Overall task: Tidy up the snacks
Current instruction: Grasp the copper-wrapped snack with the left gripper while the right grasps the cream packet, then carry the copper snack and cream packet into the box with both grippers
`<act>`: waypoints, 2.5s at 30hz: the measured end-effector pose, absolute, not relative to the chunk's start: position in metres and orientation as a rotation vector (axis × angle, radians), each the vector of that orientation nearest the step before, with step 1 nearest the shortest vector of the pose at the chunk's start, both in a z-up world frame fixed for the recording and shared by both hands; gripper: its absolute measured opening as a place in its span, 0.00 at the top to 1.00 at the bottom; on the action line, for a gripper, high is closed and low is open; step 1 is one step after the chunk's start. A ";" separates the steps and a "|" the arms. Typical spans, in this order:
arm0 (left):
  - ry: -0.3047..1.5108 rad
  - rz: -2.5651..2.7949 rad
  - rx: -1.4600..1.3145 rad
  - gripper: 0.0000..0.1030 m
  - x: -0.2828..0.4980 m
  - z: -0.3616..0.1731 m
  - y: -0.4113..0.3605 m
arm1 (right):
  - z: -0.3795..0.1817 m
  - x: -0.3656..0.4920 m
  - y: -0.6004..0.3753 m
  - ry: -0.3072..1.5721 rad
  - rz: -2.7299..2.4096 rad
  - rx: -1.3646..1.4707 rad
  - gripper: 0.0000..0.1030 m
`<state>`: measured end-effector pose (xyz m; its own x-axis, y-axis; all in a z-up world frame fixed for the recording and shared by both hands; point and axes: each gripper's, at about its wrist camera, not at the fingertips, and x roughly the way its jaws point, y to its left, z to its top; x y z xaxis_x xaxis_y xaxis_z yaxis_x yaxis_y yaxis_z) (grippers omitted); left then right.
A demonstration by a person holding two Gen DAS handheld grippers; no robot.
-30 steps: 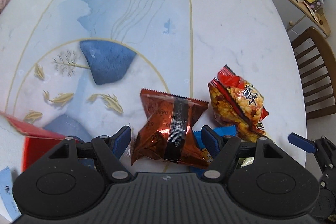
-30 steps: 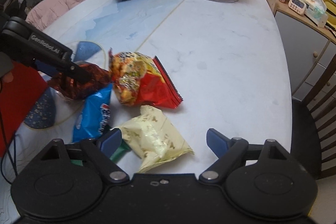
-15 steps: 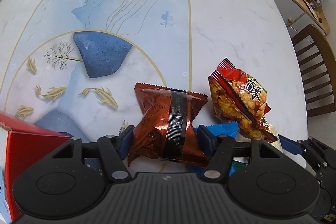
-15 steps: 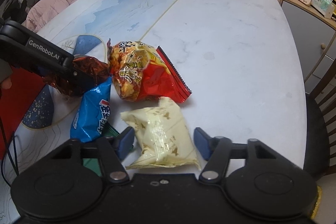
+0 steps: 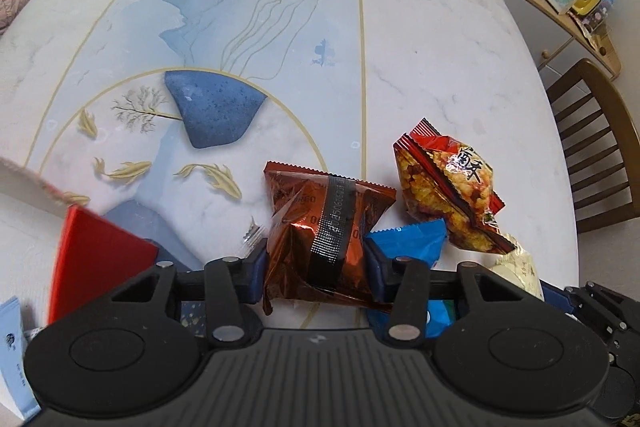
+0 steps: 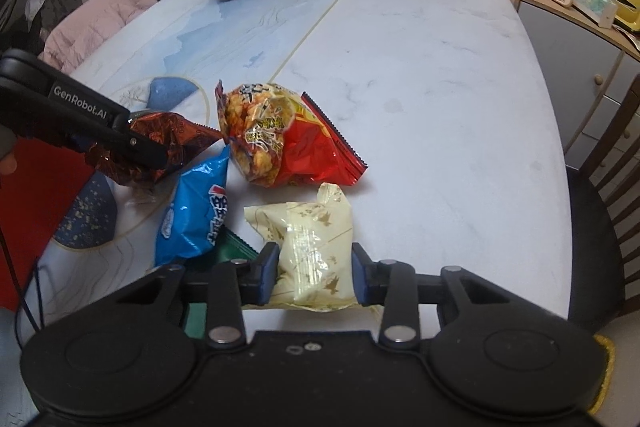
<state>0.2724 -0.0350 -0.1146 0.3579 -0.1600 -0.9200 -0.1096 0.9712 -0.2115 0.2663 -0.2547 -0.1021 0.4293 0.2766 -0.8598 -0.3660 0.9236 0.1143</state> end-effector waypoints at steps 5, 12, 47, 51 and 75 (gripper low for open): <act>1.194 -0.042 -0.277 0.56 0.259 -0.102 -0.030 | -0.083 0.248 -0.256 1.041 0.406 -0.061 0.66; 1.151 -0.057 -0.263 0.56 0.231 -0.077 -0.026 | -0.049 0.223 -0.242 1.008 0.426 -0.062 0.66; 1.027 -0.075 -0.272 0.56 0.105 0.010 0.103 | 0.033 0.148 -0.094 0.916 0.551 -0.059 0.66; 1.020 -0.041 -0.283 0.56 0.097 0.012 0.131 | 0.030 0.146 -0.069 0.921 0.574 -0.074 0.66; 1.049 0.183 -0.221 0.55 0.119 -0.030 0.250 | -0.031 0.183 0.058 0.998 0.601 -0.206 0.66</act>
<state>0.1189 0.2501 -0.0298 0.4871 0.0438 -0.8723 -0.2536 0.9628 -0.0933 0.1832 0.0582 -0.0307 0.3973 0.3790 -0.8358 -0.5613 0.8209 0.1054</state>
